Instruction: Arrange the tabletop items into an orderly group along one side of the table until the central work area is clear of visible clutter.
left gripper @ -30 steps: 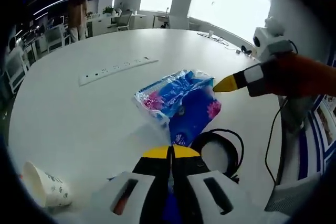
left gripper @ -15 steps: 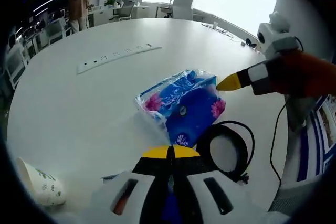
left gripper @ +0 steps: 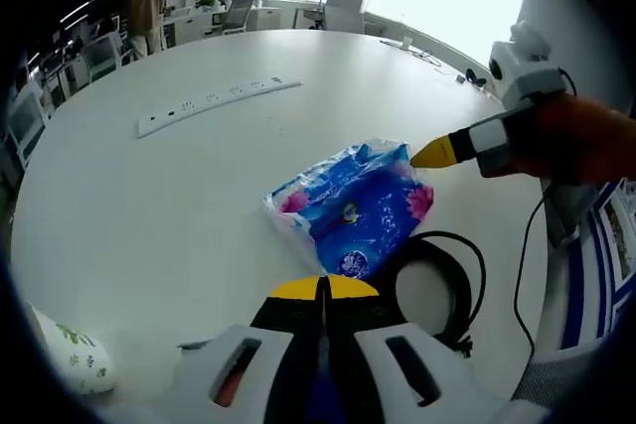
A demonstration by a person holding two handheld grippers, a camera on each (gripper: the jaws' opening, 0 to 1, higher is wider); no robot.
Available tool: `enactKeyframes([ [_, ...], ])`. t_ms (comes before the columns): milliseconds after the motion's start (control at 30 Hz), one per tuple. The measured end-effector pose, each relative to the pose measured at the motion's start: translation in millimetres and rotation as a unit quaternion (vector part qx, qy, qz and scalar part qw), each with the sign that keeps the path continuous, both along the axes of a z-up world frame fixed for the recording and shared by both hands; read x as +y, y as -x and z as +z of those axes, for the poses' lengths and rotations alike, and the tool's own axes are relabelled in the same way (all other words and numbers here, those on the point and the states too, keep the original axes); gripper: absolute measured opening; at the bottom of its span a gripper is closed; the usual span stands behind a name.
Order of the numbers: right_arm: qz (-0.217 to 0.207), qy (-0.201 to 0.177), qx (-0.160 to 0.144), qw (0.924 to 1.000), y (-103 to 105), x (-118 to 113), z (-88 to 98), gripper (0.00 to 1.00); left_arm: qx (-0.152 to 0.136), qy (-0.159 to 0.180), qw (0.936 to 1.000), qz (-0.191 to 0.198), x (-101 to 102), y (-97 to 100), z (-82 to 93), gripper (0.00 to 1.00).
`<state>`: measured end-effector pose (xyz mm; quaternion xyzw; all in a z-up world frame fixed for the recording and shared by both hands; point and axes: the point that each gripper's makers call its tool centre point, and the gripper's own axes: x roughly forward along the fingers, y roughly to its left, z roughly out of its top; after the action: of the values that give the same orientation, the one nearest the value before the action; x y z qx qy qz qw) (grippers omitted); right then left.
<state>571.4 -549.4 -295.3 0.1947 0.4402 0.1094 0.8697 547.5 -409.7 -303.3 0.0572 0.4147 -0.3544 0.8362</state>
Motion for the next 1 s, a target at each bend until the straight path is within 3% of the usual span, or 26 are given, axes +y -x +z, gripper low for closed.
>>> enactKeyframes([
  [300,-0.004,0.012,-0.002,0.9999,-3,-7,-3.9,0.0,-0.003,-0.002,1.0,0.0,-6,-2.9,1.7,0.0],
  [533,-0.001,0.029,-0.006,0.9995,0,-13,-7.0,0.0,-0.004,-0.02,0.9998,0.005,9,-0.6,1.3,0.03],
  [1000,0.007,0.042,-0.016,0.999,5,-14,1.5,0.04,-0.018,-0.008,0.9995,0.026,30,2.8,18.2,0.04],
])
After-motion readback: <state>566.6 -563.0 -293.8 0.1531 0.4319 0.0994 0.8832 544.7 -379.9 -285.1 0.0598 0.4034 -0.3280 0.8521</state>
